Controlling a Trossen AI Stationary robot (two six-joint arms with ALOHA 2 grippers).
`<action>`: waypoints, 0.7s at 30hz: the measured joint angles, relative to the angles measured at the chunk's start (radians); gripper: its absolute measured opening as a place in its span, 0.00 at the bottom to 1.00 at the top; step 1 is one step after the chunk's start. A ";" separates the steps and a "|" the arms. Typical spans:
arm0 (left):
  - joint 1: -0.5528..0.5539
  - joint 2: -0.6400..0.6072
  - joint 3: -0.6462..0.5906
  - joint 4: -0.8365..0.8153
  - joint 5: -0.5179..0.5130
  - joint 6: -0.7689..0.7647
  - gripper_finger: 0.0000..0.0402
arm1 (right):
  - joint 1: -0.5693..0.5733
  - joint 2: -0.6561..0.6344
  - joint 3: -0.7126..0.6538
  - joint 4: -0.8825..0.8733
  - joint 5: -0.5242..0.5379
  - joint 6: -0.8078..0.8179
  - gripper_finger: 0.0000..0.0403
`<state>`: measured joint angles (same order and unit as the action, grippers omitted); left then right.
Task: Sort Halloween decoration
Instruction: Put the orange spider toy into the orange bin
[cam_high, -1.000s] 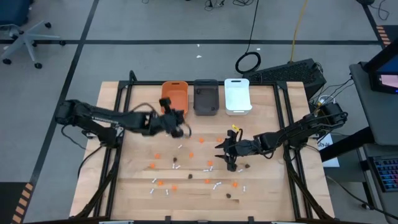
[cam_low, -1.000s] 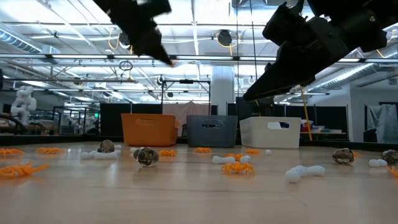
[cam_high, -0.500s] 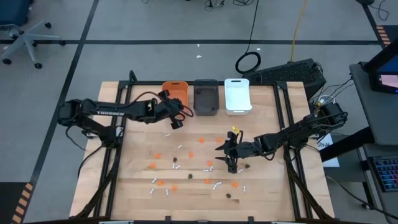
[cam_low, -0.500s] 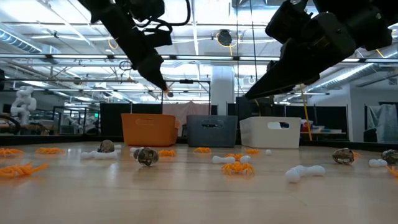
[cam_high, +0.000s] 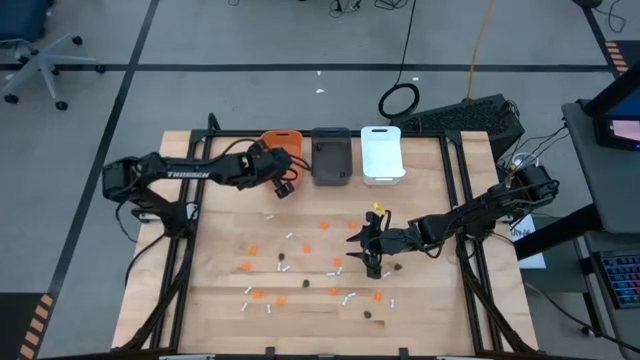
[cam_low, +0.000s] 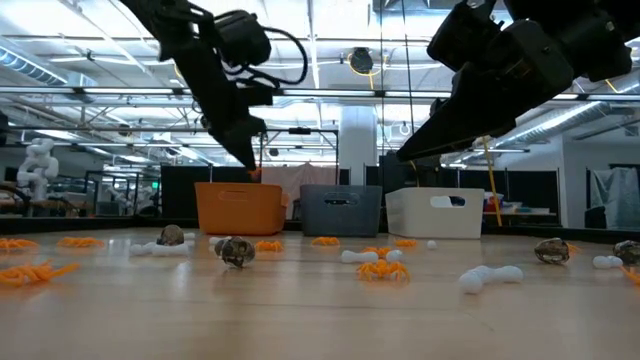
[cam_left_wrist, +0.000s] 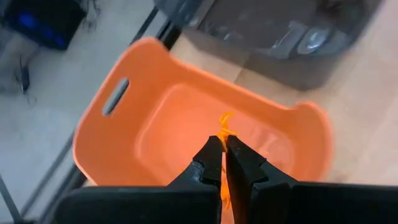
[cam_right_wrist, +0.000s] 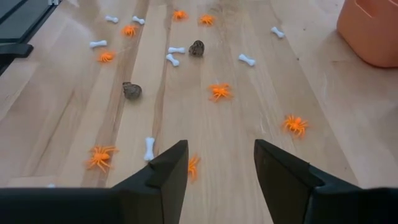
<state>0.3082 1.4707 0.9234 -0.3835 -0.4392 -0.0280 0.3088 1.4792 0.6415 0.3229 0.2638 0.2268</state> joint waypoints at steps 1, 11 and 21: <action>0.007 0.006 0.000 0.003 0.000 -0.017 0.02 | 0.001 0.000 0.000 0.000 -0.001 0.000 0.42; 0.025 0.040 0.000 0.003 -0.122 -0.098 0.11 | 0.001 0.000 0.000 0.000 -0.002 0.014 0.42; 0.016 0.035 0.001 -0.003 -0.175 -0.186 0.38 | 0.001 0.000 0.000 -0.001 -0.002 0.023 0.42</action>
<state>0.3238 1.5054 0.9239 -0.3860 -0.6141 -0.2143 0.3096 1.4792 0.6415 0.3219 0.2615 0.2497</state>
